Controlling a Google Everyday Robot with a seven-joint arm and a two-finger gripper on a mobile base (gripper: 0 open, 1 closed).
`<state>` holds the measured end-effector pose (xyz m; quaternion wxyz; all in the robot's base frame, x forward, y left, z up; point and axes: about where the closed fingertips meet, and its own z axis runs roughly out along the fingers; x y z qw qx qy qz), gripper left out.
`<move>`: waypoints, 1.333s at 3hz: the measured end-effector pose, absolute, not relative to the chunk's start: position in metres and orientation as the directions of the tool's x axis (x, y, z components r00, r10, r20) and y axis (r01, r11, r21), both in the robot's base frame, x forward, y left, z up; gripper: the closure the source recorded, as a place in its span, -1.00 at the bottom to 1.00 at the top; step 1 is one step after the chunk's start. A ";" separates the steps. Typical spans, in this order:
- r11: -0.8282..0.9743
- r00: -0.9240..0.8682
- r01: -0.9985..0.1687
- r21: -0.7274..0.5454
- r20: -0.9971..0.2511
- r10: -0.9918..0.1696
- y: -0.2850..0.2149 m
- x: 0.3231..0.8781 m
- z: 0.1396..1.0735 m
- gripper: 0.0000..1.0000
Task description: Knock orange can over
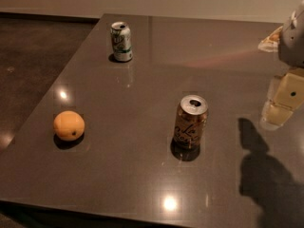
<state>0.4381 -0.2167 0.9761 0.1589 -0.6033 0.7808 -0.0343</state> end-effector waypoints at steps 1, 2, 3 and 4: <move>0.270 -0.221 -0.931 -0.246 -0.207 -0.953 -0.217 0.438 0.976 -1.00; 0.283 -0.218 -0.930 -0.233 -0.270 -0.938 -0.206 0.436 0.971 -1.00; 0.275 -0.184 -0.941 -0.199 -0.382 -0.906 -0.179 0.430 0.957 -1.00; 0.230 -0.129 -0.962 -0.144 -0.504 -0.854 -0.136 0.424 0.939 -1.00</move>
Offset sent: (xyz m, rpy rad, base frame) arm -0.0082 0.0326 -0.0210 0.2223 0.0012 0.0101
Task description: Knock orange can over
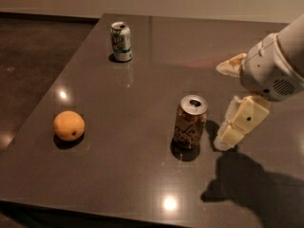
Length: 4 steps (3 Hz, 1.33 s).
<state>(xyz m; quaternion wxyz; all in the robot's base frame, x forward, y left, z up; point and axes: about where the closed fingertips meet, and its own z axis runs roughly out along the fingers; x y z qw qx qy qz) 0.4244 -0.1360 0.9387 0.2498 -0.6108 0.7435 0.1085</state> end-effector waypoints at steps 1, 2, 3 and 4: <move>0.209 -0.111 -0.971 -0.114 -0.562 -0.820 -0.115 0.429 0.923 -1.00; 0.199 -0.105 -0.976 -0.093 -0.599 -0.794 -0.101 0.432 0.909 -1.00; 0.185 -0.097 -0.980 -0.077 -0.625 -0.774 -0.092 0.433 0.900 -1.00; 0.170 -0.091 -0.984 -0.059 -0.649 -0.755 -0.084 0.430 0.896 -0.63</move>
Offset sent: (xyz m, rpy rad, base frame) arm 0.0143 0.0489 -0.0509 0.1823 0.0501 0.0644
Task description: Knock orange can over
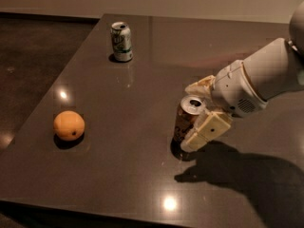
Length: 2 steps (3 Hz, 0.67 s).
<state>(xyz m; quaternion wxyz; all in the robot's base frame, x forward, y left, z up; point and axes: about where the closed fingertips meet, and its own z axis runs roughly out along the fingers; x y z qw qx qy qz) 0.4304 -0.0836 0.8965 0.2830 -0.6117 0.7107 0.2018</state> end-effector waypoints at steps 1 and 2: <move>0.148 -0.080 -0.988 -0.046 -0.668 -0.740 -0.074 0.425 0.899 -0.17; 0.151 -0.095 -0.988 -0.026 -0.669 -0.737 -0.074 0.426 0.904 0.30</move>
Offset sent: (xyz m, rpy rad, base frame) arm -0.0013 0.0046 0.0130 0.0390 0.0593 0.0052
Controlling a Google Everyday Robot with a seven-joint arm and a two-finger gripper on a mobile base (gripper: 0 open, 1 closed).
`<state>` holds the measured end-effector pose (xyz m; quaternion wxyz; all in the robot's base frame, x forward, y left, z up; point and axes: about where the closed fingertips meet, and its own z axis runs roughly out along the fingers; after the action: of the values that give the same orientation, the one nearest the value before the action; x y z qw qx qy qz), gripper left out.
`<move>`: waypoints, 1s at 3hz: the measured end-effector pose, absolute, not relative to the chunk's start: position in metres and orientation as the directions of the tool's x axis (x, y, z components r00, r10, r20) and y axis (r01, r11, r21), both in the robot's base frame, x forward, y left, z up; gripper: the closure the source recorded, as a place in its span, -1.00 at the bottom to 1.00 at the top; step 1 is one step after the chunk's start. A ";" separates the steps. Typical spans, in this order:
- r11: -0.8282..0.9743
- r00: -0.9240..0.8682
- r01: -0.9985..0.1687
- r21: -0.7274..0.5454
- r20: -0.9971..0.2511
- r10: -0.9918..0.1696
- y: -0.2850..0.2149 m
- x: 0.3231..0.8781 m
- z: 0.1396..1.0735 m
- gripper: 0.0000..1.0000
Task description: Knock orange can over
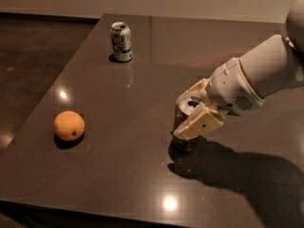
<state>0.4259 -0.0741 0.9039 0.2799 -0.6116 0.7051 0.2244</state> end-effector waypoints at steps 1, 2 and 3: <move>0.190 -0.137 -0.982 -0.019 -0.626 -0.768 -0.090 0.434 0.917 0.76; 0.236 -0.193 -0.972 -0.015 -0.523 -0.830 -0.113 0.443 0.925 1.00; 0.257 -0.229 -0.966 -0.026 -0.370 -0.900 -0.131 0.448 0.919 1.00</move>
Offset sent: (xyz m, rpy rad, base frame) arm 0.0302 -0.0855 0.0273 -0.4129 0.0886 -0.1670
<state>0.4476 -0.1305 0.9186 0.1572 -0.6006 0.7769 0.1048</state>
